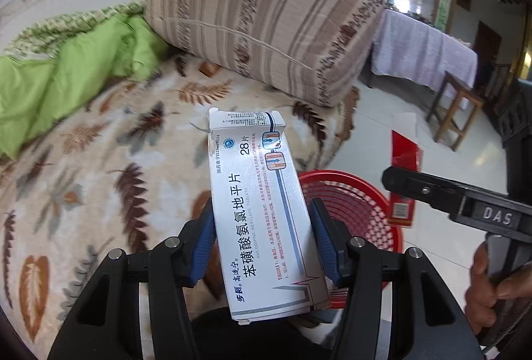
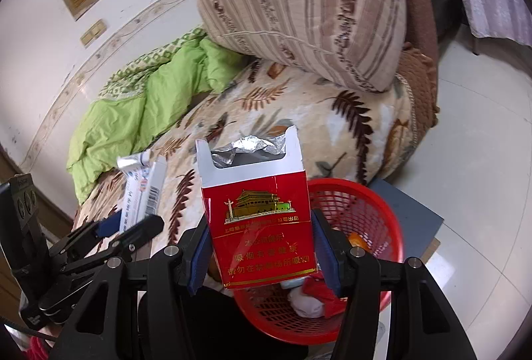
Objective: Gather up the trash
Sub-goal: 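Carry both boxes over the red basket and open both grippers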
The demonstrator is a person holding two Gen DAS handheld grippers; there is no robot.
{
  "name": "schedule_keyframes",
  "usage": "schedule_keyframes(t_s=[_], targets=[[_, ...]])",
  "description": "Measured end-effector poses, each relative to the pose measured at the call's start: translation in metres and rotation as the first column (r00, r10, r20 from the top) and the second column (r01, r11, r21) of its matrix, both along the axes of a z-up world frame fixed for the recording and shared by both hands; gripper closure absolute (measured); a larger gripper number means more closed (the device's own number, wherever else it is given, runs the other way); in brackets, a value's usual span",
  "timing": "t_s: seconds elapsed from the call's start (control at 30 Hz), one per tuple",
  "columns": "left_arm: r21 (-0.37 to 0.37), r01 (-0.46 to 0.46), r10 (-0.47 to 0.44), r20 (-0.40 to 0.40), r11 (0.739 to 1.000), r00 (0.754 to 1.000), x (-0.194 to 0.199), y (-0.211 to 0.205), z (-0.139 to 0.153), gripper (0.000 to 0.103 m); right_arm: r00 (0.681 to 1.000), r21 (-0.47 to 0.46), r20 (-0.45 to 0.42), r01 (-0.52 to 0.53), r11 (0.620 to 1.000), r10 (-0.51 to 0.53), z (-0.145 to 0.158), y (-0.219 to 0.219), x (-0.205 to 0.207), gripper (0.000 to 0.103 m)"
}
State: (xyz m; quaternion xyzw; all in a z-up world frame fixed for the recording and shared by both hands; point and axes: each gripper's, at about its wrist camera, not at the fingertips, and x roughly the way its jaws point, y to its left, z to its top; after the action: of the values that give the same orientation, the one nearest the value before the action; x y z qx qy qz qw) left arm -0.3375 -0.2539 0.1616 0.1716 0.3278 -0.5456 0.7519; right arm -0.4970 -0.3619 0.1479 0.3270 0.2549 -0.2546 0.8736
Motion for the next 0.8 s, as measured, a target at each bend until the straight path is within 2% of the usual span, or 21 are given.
schedule_keyframes(t_s=[0.23,0.3,0.4,0.47,0.6,0.7,0.8], targets=[[0.037,0.105,-0.102,-0.085,0.994,0.991,-0.012,-0.034,-0.012,0.049,0.998,0.032,-0.023,0.061,0.998,-0.061,-0.012,-0.015,-0.009,0.043],[0.054,0.121,-0.115,-0.103,0.991,0.988,-0.015,-0.043,-0.018,0.046,0.997,0.042,-0.041,0.070,0.997,-0.068,-0.017,-0.021,-0.009,0.043],[0.055,0.128,-0.121,-0.103,0.990,0.987,-0.016,-0.047,-0.021,0.031,0.994,0.072,-0.069,0.091,0.993,-0.086,-0.025,-0.028,-0.011,0.038],[0.051,0.120,-0.114,-0.100,0.992,0.988,-0.014,-0.046,-0.019,0.029,0.993,0.070,-0.078,0.099,0.993,-0.093,-0.026,-0.030,-0.013,0.033],[0.029,0.087,-0.084,-0.101,0.996,0.991,-0.004,-0.035,-0.011,0.029,0.991,0.057,-0.079,0.116,0.992,-0.112,-0.022,-0.027,-0.016,0.030],[0.004,0.043,-0.043,-0.064,0.999,0.997,0.001,-0.020,-0.002,0.024,0.987,0.002,-0.093,0.133,0.991,-0.132,-0.012,-0.019,-0.014,0.027],[-0.034,-0.001,0.001,-0.002,0.999,1.000,0.004,0.002,0.007,0.019,0.973,-0.112,-0.136,0.170,0.979,-0.184,0.003,-0.004,-0.009,0.019]])
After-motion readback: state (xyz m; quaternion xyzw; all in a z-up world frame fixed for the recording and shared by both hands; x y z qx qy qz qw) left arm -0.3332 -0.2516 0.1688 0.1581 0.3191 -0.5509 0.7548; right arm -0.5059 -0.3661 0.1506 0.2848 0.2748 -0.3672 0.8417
